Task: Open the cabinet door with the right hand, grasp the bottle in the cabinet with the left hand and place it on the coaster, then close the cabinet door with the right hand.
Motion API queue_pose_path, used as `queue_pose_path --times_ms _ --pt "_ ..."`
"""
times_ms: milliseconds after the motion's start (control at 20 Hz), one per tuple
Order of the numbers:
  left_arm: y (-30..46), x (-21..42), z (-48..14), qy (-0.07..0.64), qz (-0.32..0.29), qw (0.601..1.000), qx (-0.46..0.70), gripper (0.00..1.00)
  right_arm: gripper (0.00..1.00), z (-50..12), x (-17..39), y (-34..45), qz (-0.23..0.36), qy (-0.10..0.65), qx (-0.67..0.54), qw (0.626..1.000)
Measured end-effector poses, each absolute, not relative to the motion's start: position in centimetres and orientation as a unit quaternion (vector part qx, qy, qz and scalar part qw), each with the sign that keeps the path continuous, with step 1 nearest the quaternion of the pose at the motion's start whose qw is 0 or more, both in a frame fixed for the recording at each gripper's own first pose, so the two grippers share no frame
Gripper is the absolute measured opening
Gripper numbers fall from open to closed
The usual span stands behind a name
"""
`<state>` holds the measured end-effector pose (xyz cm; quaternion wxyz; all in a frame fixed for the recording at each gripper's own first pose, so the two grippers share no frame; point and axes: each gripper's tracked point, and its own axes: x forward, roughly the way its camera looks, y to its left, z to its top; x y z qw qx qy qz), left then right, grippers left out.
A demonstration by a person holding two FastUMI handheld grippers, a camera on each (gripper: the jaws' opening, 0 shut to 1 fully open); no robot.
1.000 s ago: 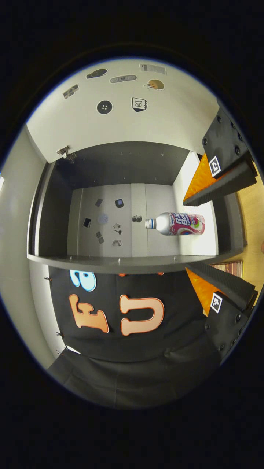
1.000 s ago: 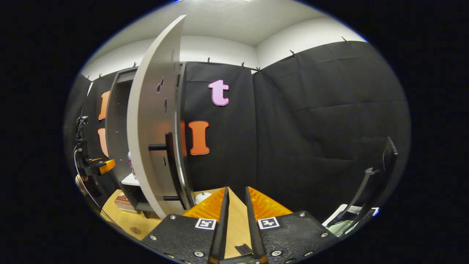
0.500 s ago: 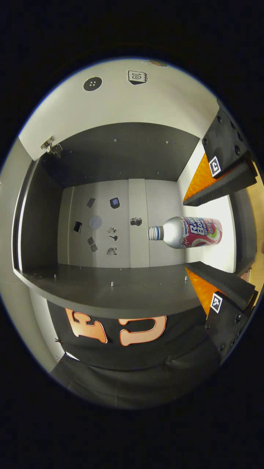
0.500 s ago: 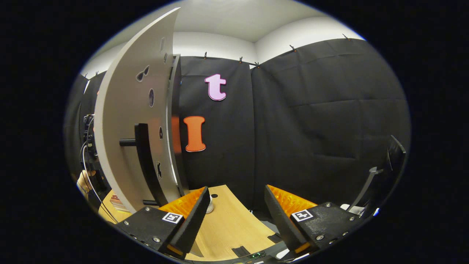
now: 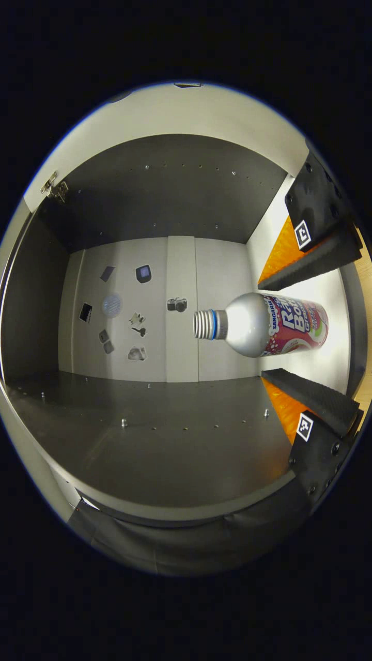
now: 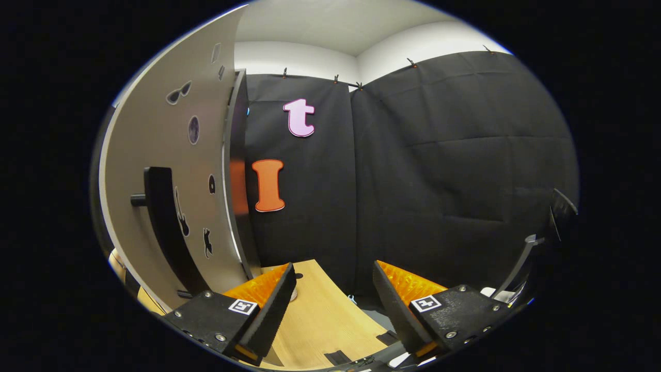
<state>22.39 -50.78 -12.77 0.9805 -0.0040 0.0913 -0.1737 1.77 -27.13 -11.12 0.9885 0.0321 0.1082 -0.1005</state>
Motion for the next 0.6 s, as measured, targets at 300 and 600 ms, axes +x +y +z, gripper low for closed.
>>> queue_pose_path --times_ms 300,600 --pt "-51.1 19.9 -12.4 0.100 -0.195 0.975 -0.032 0.81 0.93 -11.6 2.1 -27.4 -0.108 0.111 0.037 0.987" --pt "-48.6 14.2 -10.6 0.083 -0.224 0.971 -0.026 0.81 0.93 -11.4 1.7 -26.6 -0.107 0.110 0.039 0.987"
